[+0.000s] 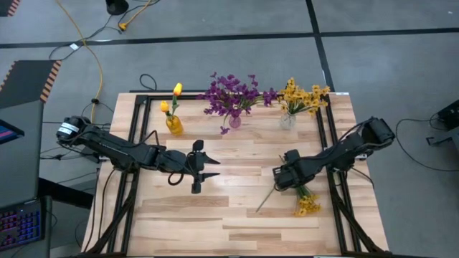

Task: Sort flowers into vase by color
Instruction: Put the yellow tulip into the yellow vase

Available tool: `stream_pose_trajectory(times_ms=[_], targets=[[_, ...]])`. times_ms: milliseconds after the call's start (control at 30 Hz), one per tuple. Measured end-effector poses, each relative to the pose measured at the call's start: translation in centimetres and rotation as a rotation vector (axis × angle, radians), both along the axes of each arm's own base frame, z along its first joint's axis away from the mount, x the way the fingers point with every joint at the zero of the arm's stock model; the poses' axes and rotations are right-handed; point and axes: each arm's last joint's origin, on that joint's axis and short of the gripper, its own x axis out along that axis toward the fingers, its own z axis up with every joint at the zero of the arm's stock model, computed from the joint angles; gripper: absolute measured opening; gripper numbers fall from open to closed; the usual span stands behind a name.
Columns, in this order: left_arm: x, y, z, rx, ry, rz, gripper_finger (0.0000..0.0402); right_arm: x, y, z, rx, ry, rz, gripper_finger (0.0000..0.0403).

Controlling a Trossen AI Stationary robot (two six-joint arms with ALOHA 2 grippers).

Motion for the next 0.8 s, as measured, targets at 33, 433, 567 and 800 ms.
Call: stream_pose_trajectory(times_ms=[33, 433, 567, 800], targets=[[0.00, 0.00, 0.00, 0.000, 0.000, 0.000, 0.0163, 0.08, -0.09, -0.16, -0.002, 0.006, -0.005, 0.0202], [0.00, 0.00, 0.00, -0.001, 0.000, 0.001, 0.0163, 0.70, -0.33, -0.81, -0.002, -0.001, -0.019, 0.0112], [-0.01, 0.01, 0.01, -0.001, 0.000, 0.002, 0.0163, 0.70, -0.33, -0.81, -0.002, 0.000, -0.017, 0.0077], [-0.01, 0.01, 0.01, -0.001, 0.000, 0.002, 0.0163, 0.68, -0.34, -0.82, -0.005, 0.000, -0.017, 0.0063]])
